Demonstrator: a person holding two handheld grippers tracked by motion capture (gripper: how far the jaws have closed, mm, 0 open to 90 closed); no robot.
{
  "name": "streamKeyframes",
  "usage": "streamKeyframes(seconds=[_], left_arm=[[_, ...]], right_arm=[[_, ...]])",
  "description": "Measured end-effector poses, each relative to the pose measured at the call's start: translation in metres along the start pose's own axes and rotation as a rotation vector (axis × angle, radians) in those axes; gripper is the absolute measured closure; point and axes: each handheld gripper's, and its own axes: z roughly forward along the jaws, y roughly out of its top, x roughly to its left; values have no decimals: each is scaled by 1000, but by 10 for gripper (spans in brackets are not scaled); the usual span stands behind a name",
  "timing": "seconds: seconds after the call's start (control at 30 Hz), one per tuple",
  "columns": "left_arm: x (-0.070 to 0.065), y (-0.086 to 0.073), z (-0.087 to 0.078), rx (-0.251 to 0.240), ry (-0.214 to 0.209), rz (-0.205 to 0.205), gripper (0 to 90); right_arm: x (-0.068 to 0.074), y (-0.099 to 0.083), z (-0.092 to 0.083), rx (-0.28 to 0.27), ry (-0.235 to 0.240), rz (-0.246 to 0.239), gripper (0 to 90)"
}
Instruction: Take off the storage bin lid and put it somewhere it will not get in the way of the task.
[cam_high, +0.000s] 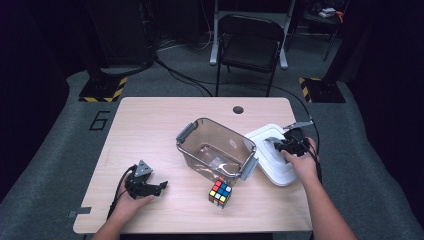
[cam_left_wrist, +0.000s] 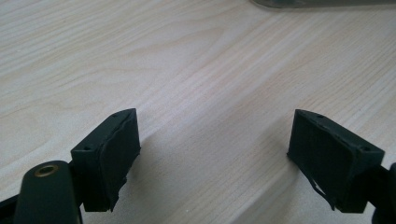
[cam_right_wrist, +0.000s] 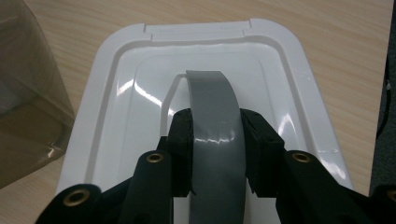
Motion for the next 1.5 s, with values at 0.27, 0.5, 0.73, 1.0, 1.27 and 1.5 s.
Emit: streamKeyframes(seconds=[0.27,0.5,0.73,1.0,1.27,1.5], left_arm=[[0,0,0,0,0,0,165],[0,0,0,-1,0,0,165],[0,0,0,0,0,2,165],[0,0,0,1,-1,0,165],[0,0,0,0,1,1,165],[0,0,0,1,-1,0,165]], right_arm=[[3,-6,8,26,9,10,667],[5,-10,15,37,12,12,667],[4,-15,21,49,18,12,667],[4,-16,24,69,19,2,665],[6,-21,30,82,22,6,651],[5,-22,24,47,24,32,584]])
